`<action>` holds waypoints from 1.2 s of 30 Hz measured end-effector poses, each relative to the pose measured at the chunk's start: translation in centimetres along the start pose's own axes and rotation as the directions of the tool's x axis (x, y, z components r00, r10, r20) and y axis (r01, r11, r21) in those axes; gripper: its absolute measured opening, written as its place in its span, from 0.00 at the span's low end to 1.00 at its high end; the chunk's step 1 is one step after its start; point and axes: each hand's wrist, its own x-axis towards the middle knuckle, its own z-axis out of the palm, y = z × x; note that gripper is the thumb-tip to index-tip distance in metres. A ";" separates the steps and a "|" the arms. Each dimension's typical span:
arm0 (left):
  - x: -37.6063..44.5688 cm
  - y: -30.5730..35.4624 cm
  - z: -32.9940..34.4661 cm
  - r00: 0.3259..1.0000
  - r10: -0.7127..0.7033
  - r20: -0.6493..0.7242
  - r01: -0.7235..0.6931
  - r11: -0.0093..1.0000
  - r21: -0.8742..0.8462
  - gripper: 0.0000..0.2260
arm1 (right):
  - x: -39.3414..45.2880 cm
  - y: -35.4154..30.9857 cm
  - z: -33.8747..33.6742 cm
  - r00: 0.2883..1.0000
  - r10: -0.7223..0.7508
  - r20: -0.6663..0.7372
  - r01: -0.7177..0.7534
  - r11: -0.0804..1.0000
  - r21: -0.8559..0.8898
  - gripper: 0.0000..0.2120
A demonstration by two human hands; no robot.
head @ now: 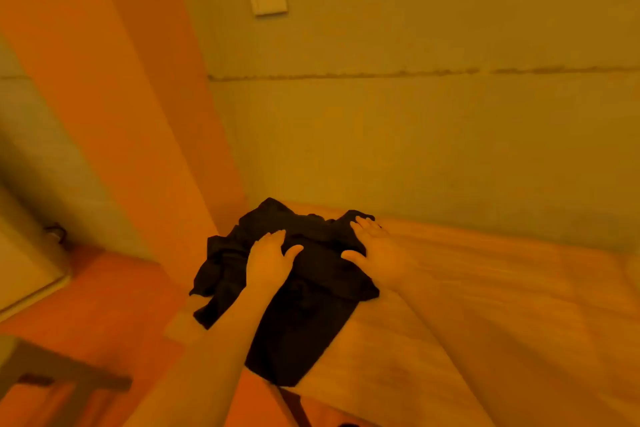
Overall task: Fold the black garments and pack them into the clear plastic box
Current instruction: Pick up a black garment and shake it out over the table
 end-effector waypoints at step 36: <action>-2.4 23.6 -16.5 0.720 0.654 0.231 -0.175 0.493 -0.852 0.07 | -10.6 0.0 -30.9 0.978 0.021 -0.209 0.055 0.934 0.354 0.09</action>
